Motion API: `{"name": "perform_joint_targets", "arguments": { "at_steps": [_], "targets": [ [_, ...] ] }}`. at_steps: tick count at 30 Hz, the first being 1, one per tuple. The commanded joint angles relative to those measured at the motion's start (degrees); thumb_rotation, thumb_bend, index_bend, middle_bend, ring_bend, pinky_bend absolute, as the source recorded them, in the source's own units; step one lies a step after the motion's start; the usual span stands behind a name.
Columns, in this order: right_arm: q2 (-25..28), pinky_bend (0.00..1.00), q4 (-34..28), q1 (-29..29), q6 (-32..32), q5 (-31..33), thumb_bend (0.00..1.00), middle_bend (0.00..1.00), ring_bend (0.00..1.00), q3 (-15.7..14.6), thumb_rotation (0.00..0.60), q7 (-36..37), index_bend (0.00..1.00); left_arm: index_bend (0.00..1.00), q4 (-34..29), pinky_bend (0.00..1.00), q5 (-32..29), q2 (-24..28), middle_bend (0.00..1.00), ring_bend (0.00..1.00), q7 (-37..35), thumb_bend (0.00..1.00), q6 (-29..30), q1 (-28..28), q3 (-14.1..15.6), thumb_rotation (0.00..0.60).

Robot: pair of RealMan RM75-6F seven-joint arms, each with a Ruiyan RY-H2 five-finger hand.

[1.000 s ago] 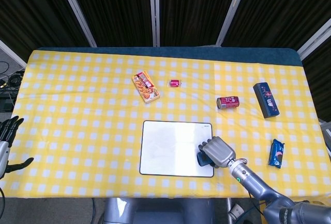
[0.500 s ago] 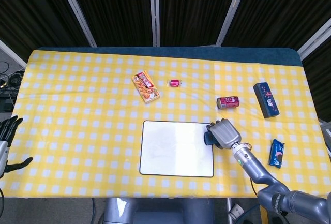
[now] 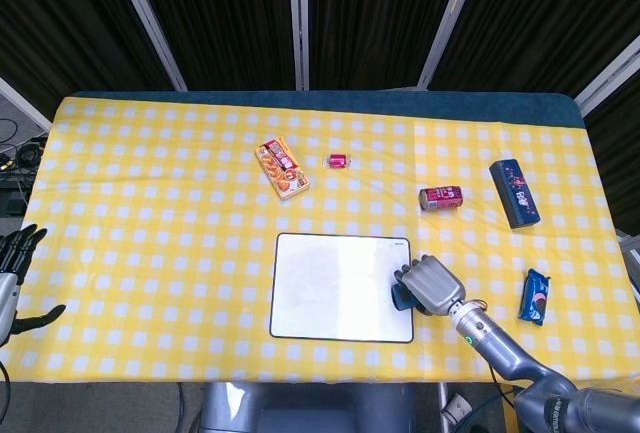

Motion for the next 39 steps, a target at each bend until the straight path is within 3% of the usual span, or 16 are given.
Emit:
{"name": "perform_joint_targets", "arguments": {
  "at_steps": [1, 6, 10, 17, 24, 27, 30, 31, 33, 39],
  "targets": [
    [2.8, 0.50, -3.5, -0.5, 0.4, -2.6, 0.37, 0.59, 0.48, -1.9, 0.600, -0.1, 0.55, 0.00, 0.0, 0.00, 0.0, 0.0, 0.00, 0.00, 0.0, 0.00, 0.0, 0.0, 0.0, 0.600],
    [4.5, 0.50, -4.7, -0.9, 2.9, -3.7, 0.37, 0.59, 0.48, -0.6, 0.600, 2.1, 0.55, 0.00, 0.0, 0.00, 0.0, 0.0, 0.00, 0.00, 0.1, 0.00, 0.1, 0.1, 0.0, 0.600],
    [5.4, 0.50, -3.0, -0.9, 5.0, -1.9, 0.37, 0.59, 0.48, 2.6, 0.600, 4.7, 0.55, 0.00, -0.2, 0.00, 0.2, 0.1, 0.00, 0.00, 0.0, 0.00, 0.3, 0.1, 0.1, 0.600],
    [2.4, 0.50, 6.7, -0.7, 3.8, 5.3, 0.37, 0.58, 0.48, 7.0, 0.600, 7.4, 0.55, 0.00, -0.3, 0.00, 0.2, 0.1, 0.00, 0.00, 0.1, 0.00, 0.3, 0.1, 0.0, 0.600],
    [-1.5, 0.50, 14.0, -1.0, 1.4, 8.7, 0.37, 0.57, 0.48, 7.3, 0.600, 8.5, 0.54, 0.00, -0.2, 0.00, -0.1, -0.1, 0.00, 0.00, 0.5, 0.00, 0.0, 0.0, 0.0, 0.600],
    [-2.0, 0.44, 15.1, -1.0, 0.1, 9.2, 0.29, 0.43, 0.39, 7.0, 0.600, 9.2, 0.41, 0.00, -0.2, 0.00, -0.2, -0.1, 0.00, 0.00, 0.5, 0.00, -0.1, -0.1, 0.0, 0.600],
    [-1.1, 0.26, 14.0, -0.7, -2.3, 11.3, 0.05, 0.15, 0.14, 7.0, 0.600, 8.2, 0.14, 0.00, -0.2, 0.00, -0.4, -0.1, 0.00, 0.00, 0.4, 0.00, -0.1, -0.1, -0.1, 0.600],
    [-0.7, 0.25, 13.2, -0.7, -2.2, 11.6, 0.02, 0.11, 0.11, 7.1, 0.600, 7.6, 0.11, 0.00, -0.2, 0.00, -0.3, -0.1, 0.00, 0.00, 0.3, 0.00, -0.1, -0.1, -0.1, 0.600],
    [0.0, 0.21, 11.7, -1.0, -1.3, 11.6, 0.00, 0.06, 0.06, 7.3, 0.600, 7.2, 0.05, 0.00, -0.2, 0.00, -0.3, 0.0, 0.00, 0.00, 0.2, 0.00, -0.1, -0.1, -0.1, 0.600],
    [4.5, 0.19, 4.5, -3.0, 4.5, 8.3, 0.00, 0.05, 0.04, 7.6, 0.600, 8.5, 0.06, 0.00, -0.1, 0.00, -0.3, 0.3, 0.00, 0.00, -0.6, 0.00, -0.1, -0.1, -0.2, 0.600]
  ]
}}
